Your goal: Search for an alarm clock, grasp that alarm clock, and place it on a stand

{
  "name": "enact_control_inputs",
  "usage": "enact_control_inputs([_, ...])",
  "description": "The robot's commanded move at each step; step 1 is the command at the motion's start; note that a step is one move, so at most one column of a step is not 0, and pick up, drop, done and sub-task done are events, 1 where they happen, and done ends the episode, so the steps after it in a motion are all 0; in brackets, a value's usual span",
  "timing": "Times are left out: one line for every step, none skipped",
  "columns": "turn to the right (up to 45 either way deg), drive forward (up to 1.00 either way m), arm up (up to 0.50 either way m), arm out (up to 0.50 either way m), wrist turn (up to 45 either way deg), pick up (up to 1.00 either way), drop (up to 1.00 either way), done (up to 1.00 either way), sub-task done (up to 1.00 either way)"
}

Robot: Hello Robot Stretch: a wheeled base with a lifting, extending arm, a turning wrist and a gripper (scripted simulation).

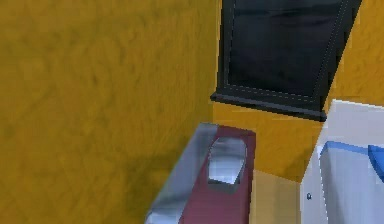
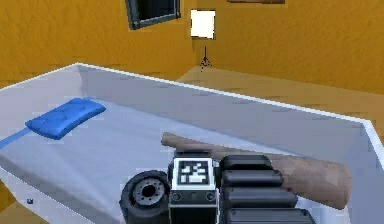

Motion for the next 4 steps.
enact_control_inputs([-45.0,0.00,0.00,0.00,0.0,0.00,0.00,0.00,0.00])
enact_control_inputs([-45.0,0.00,0.00,0.00,0.0,0.00,0.00,0.00,0.00])
enact_control_inputs([-45.0,0.00,0.00,0.00,0.0,0.00,0.00,0.00,0.00])
enact_control_inputs([-18.0,0.00,0.00,0.00,0.0,0.00,0.00,0.00,0.00])
